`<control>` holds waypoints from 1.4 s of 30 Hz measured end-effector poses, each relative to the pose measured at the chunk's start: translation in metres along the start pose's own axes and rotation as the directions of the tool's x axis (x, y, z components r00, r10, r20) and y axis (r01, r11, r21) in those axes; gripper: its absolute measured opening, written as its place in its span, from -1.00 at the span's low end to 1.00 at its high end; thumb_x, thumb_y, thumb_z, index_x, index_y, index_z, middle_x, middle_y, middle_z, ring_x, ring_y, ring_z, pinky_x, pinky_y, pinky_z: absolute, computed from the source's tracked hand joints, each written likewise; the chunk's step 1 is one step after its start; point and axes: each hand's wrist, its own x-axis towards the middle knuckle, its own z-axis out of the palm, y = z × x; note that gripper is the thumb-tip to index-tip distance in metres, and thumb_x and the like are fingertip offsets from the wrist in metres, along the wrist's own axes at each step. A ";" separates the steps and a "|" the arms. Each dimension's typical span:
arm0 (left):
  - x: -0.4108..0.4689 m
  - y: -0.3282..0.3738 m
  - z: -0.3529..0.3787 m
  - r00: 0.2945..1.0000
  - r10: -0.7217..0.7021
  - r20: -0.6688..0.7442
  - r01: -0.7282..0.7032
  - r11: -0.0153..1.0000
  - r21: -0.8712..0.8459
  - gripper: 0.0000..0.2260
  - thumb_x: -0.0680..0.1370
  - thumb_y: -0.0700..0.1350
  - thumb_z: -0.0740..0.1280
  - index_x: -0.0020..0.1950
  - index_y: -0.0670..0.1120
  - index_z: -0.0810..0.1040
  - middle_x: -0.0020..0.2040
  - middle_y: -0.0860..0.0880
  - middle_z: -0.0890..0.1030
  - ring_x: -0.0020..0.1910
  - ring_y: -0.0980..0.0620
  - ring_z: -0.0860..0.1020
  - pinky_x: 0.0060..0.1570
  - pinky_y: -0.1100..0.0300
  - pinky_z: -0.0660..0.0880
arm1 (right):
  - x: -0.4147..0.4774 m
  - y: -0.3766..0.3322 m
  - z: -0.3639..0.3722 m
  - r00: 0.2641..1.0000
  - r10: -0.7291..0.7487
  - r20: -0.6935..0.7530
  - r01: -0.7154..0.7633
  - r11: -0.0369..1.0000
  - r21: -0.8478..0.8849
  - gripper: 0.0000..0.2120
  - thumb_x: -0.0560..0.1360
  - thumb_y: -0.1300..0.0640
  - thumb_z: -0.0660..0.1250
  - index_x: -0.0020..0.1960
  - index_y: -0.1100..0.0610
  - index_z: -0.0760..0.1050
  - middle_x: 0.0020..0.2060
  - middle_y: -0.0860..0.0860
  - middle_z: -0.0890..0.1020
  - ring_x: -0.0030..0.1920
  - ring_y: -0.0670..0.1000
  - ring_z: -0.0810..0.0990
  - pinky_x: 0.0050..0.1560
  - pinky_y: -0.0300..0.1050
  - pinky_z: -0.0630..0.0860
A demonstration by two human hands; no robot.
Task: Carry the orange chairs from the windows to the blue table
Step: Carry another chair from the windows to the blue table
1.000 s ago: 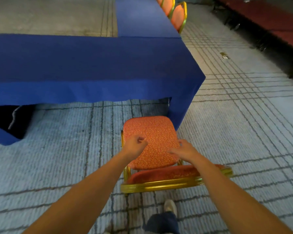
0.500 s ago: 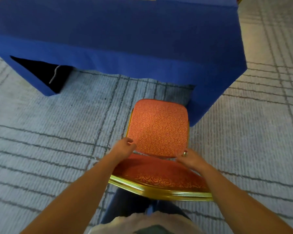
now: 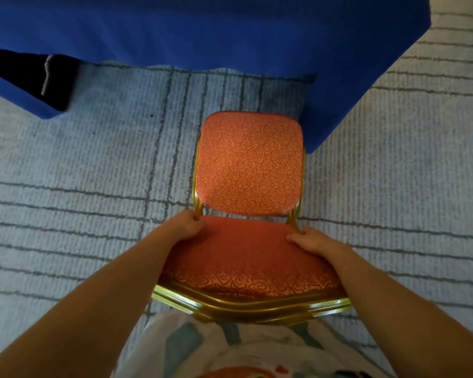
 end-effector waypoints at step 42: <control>0.067 0.079 -0.189 0.904 -0.337 0.264 0.324 0.942 0.091 -0.03 0.36 0.47 0.25 0.51 -0.21 0.20 0.40 -0.19 0.40 0.31 -0.19 0.45 0.21 -0.02 0.39 | 0.034 -0.138 -0.140 0.977 0.145 0.158 -0.151 0.988 0.029 -0.40 0.62 -0.27 0.02 0.36 0.15 0.48 0.21 0.15 0.59 0.14 0.10 0.59 0.28 -0.02 0.45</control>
